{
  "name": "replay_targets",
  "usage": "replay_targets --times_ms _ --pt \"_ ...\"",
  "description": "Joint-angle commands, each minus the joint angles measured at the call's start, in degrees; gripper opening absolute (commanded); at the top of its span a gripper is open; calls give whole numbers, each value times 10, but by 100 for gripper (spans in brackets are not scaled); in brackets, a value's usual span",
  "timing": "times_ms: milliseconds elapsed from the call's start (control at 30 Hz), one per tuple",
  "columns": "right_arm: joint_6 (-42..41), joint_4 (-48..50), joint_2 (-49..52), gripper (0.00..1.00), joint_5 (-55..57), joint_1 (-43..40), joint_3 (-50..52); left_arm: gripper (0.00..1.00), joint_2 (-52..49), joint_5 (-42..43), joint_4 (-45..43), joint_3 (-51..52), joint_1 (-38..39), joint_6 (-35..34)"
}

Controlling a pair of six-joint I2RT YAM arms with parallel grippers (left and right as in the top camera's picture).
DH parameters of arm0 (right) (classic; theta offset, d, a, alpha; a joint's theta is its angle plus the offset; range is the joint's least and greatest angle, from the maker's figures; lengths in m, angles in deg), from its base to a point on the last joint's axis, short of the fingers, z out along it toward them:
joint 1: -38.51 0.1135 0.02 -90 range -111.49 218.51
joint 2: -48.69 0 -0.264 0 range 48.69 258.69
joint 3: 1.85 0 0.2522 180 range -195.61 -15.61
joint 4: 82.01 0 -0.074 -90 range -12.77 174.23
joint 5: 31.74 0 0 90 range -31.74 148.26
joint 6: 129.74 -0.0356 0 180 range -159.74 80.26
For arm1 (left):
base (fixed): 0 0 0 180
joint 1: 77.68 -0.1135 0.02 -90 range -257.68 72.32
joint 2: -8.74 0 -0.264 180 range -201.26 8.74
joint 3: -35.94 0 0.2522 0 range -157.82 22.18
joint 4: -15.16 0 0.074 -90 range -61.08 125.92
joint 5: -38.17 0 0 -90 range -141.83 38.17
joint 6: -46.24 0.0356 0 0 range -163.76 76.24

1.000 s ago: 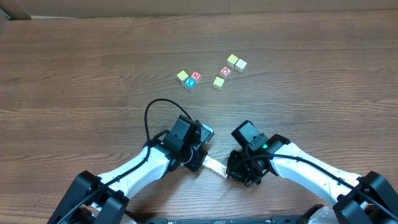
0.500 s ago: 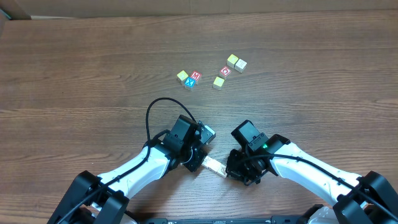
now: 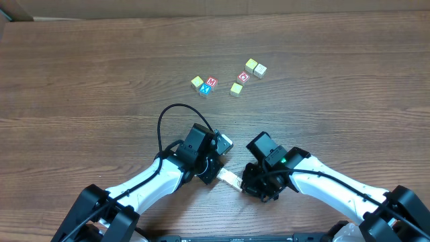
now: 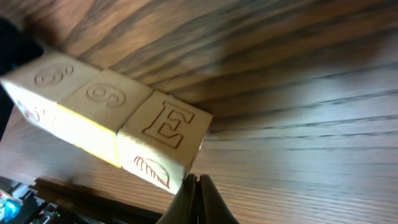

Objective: Flip 3 blocks

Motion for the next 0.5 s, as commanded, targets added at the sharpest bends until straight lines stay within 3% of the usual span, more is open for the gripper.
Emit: replay_targets --times_ms 0,467 --pt "-24 15 -1 4 7 19 -2 4 -4 -3 -3 -6 1 13" --pt "-50 25 -1 4 19 40 -2 4 -4 -4 -5 -6 1 38"
